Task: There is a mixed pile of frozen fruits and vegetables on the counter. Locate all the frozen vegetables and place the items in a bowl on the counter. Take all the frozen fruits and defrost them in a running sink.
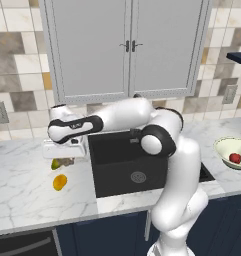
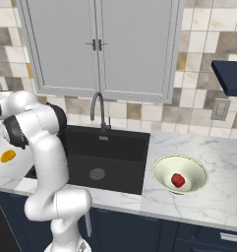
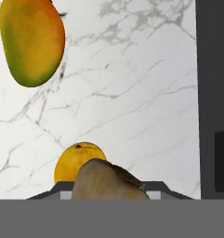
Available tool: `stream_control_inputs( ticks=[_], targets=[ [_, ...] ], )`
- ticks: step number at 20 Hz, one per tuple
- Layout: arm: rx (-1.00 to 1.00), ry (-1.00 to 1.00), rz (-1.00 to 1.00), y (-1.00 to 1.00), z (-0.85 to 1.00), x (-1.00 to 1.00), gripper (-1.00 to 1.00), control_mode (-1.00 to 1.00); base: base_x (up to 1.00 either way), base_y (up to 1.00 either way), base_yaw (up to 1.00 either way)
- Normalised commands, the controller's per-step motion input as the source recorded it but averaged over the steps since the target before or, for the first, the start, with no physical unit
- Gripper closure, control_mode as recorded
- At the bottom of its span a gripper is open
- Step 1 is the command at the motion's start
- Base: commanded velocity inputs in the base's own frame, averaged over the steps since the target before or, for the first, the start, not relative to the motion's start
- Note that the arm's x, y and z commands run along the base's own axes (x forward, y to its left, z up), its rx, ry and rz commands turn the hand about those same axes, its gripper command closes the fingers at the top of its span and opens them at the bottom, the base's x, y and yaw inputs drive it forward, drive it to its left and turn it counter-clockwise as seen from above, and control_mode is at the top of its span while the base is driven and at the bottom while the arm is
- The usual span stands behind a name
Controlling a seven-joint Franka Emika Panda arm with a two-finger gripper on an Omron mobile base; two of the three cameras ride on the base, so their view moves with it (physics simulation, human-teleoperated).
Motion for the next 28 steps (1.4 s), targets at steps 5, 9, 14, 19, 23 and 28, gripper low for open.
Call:
stream_control_inputs(
  ticks=[5, 9, 14, 19, 23, 28],
  targets=[
    [0.01, -0.01, 0.0, -0.39, 0.24, -0.18, 1.0, -1.0, 0.0, 0.0, 0.0],
    [0.0, 0.01, 0.0, -0.43, 0.11, -0.18, 1.0, -1.0, 0.0, 0.0, 0.0],
    [0.0, 0.02, 0.0, -0.39, 0.11, -0.16, 1.0, -1.0, 0.0, 0.0, 0.0],
    [0.0, 0.01, 0.0, -0.4, 0.13, -0.18, 1.0, -1.0, 0.0, 0.0, 0.0],
    [0.0, 0.02, 0.01, -0.47, 0.08, -0.07, 1.0, -1.0, 0.0, 0.0, 0.0],
    [0.0, -0.05, 0.03, -0.42, 0.07, -0.15, 1.0, -1.0, 0.0, 0.0, 0.0]
  ],
)
